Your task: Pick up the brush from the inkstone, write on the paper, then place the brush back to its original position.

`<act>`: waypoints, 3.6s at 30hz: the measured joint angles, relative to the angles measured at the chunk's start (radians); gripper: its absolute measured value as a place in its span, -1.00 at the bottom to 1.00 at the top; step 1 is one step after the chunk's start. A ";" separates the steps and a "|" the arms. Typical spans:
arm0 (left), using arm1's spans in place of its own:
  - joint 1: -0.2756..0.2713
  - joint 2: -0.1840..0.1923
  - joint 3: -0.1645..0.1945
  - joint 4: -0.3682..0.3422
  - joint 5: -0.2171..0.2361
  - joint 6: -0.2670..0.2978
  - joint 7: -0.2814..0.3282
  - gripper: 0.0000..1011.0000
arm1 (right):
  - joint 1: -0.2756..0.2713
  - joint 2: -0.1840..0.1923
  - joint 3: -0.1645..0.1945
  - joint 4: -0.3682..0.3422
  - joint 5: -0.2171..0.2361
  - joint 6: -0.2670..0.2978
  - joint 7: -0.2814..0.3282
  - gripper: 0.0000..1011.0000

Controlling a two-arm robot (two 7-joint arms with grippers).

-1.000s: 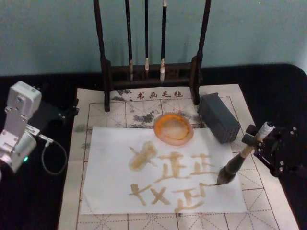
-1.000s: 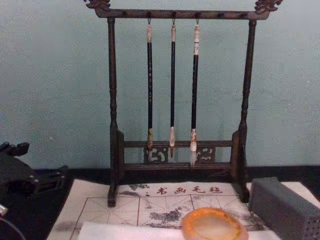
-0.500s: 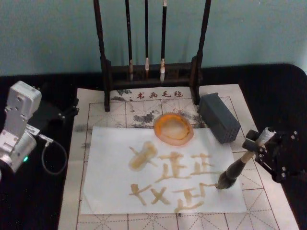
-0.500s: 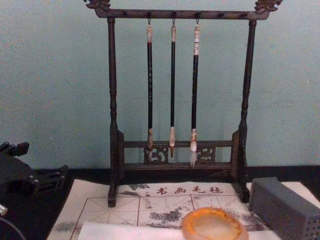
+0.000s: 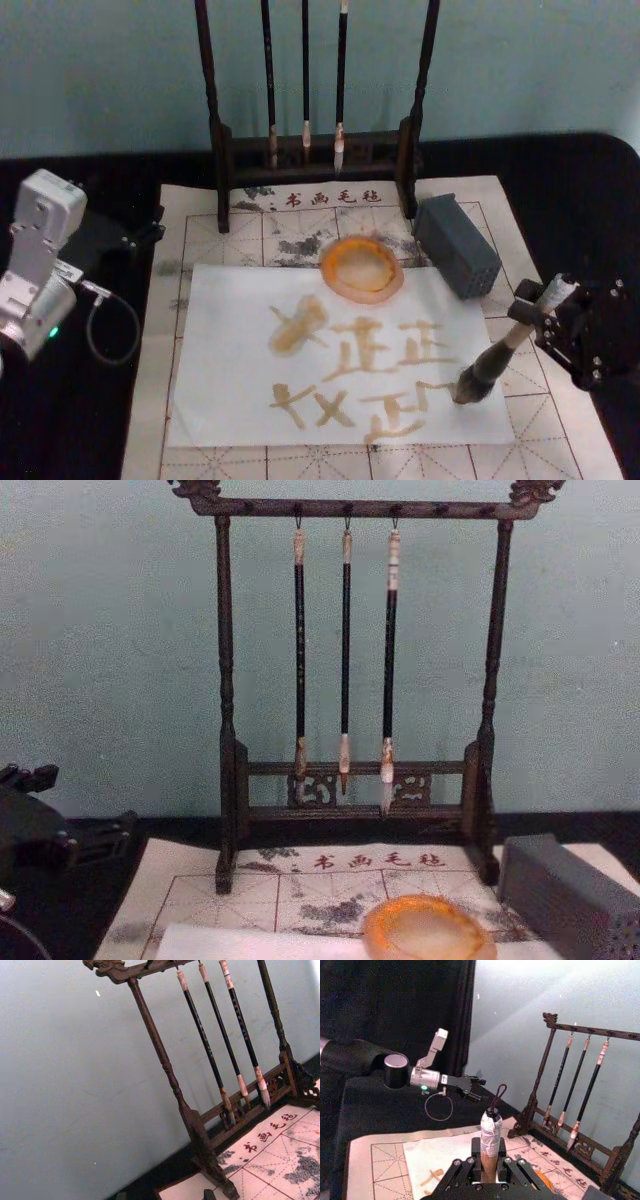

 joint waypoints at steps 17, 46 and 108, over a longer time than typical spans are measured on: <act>0.000 0.000 0.000 0.000 0.000 0.000 0.000 0.98 | -0.010 0.015 0.011 -0.015 0.020 -0.005 0.019 -0.63; 0.000 0.000 0.000 0.000 0.000 0.000 0.000 0.98 | 0.208 -0.183 -0.003 0.041 0.176 0.173 -0.205 -0.63; 0.000 0.000 0.000 0.000 0.000 0.000 0.000 0.98 | 0.549 -0.417 -0.146 0.367 0.625 0.669 -0.837 -0.63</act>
